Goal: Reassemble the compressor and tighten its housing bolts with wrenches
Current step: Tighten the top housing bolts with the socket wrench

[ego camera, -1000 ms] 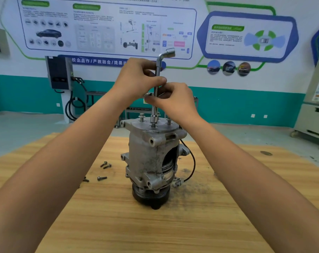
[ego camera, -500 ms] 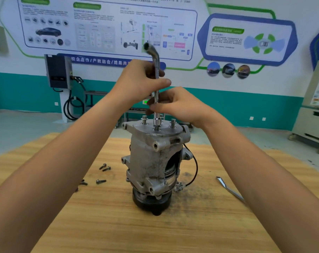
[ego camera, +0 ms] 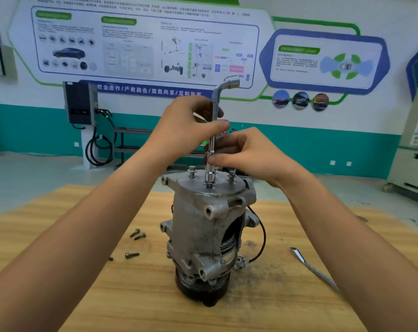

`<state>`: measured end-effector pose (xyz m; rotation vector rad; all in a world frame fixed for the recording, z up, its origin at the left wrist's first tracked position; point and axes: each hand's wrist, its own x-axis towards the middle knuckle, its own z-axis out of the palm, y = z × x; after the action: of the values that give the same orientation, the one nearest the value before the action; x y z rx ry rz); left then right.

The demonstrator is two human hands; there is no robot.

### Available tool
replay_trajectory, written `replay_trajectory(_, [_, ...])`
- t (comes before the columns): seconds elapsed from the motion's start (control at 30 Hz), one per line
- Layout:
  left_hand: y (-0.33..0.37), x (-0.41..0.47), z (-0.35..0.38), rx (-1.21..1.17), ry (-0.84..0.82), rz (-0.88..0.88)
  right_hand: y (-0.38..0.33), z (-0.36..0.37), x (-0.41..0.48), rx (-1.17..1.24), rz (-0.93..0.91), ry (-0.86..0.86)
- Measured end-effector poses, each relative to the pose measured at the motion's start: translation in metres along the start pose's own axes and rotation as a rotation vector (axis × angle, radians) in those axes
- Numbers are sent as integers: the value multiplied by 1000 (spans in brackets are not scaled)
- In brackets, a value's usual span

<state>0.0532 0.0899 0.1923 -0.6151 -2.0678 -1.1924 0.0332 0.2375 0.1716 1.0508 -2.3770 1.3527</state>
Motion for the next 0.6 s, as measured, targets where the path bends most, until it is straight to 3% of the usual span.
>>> replay_trajectory(0.07, [-1,2,2,21,-1,-18,-1,5,0,-116,-18,115])
replay_trajectory(0.13, [-2,3,3,-155,-41,-117,-2,8,0,-220,-28,180])
replay_trajectory(0.3, [-8,3,-5,-453,-89,-217,-7,9,-2,-63,92,19])
replay_trajectory(0.43, [-6,0,-6,-295,-114,-142,-6,14,-3,53,102,93])
replay_trajectory(0.5, [-5,0,-3,-137,-84,-66,-5,20,-2,-97,56,249])
replay_trajectory(0.6, [-6,1,-1,-168,-46,-88,-7,30,-1,-325,-40,374])
